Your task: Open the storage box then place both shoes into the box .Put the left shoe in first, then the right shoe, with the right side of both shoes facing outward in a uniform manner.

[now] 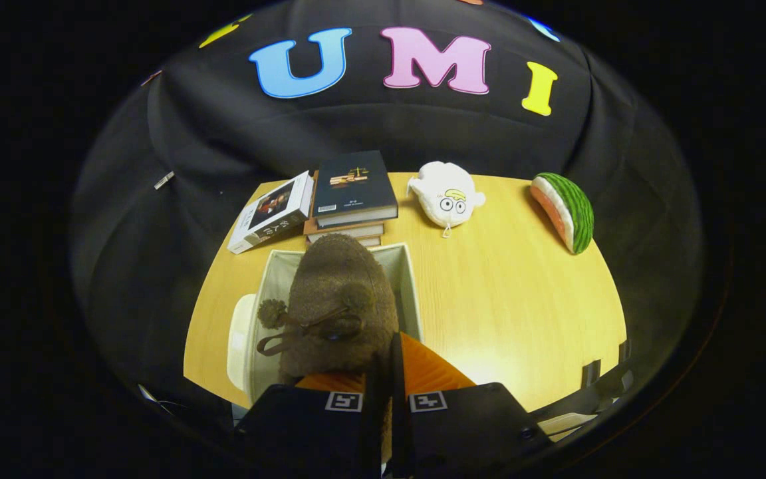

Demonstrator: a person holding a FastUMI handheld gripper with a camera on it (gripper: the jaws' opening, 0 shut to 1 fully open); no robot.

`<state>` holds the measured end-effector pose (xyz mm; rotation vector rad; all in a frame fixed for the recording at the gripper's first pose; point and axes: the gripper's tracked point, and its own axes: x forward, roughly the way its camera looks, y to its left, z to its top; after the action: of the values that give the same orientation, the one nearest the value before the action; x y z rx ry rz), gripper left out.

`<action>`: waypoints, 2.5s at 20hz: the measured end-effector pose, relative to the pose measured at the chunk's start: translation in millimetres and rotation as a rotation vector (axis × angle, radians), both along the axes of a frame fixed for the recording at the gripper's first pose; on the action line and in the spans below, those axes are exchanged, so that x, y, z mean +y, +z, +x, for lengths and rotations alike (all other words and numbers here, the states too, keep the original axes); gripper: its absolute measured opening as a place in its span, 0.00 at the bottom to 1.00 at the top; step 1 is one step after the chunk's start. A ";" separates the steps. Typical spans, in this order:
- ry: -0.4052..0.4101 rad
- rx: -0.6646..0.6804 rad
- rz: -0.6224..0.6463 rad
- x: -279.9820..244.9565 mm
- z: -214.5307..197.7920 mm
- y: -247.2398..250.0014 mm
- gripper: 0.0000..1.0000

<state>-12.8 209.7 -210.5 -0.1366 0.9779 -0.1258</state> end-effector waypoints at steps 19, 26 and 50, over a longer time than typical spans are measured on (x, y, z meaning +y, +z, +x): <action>-0.036 0.045 -0.028 -27.2 14.2 -45.5 0.29; -0.004 0.008 0.037 -22.6 18.4 -35.0 0.92; 0.092 -0.590 -0.124 -152.3 75.3 204.3 0.99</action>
<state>62.6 57.4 -6.3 -0.2416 0.3745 -0.1315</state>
